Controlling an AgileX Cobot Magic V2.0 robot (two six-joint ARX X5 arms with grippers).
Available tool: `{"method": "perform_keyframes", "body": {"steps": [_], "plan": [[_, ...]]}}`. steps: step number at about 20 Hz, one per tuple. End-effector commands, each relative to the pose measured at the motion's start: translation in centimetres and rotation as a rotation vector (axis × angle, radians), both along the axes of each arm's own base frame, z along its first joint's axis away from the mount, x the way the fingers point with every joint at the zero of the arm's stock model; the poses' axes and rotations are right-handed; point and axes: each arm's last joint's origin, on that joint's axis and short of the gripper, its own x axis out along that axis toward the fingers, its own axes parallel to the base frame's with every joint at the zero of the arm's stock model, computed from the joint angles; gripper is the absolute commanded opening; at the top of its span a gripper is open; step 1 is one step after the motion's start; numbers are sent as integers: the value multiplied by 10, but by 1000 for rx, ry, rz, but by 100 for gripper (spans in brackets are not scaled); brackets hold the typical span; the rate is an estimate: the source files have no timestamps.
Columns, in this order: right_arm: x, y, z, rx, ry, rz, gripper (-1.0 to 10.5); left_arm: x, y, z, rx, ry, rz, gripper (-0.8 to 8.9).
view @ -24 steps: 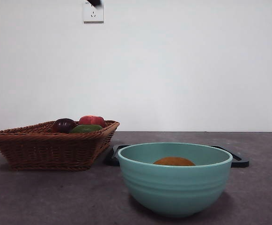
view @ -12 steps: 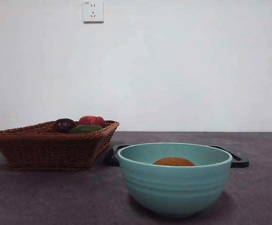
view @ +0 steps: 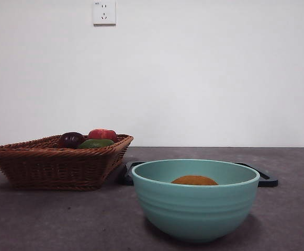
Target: Pick up the wifruite, put it on the bowl, pick up the plate, put it on desk
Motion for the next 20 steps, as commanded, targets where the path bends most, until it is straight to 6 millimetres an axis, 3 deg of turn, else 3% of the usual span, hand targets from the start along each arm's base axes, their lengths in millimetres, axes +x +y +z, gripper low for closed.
{"method": "perform_keyframes", "body": {"steps": [1, 7, 11, 18, 20], "plan": [[12, 4, -1, -15, 75, 27, 614, -4, 3, -1, -63, 9, -42, 535], [48, 28, -15, -133, 200, 76, 613, -9, 12, -3, -92, -9, -45, 535], [72, 66, -29, -253, 244, 146, 613, -14, 16, -4, -111, 18, -100, 532], [98, 136, -73, -475, 349, 270, 613, -14, 16, -2, -126, 11, -103, 532], [104, 145, -84, -521, 374, 263, 613, -14, 16, -1, -129, 9, -103, 532]]}}
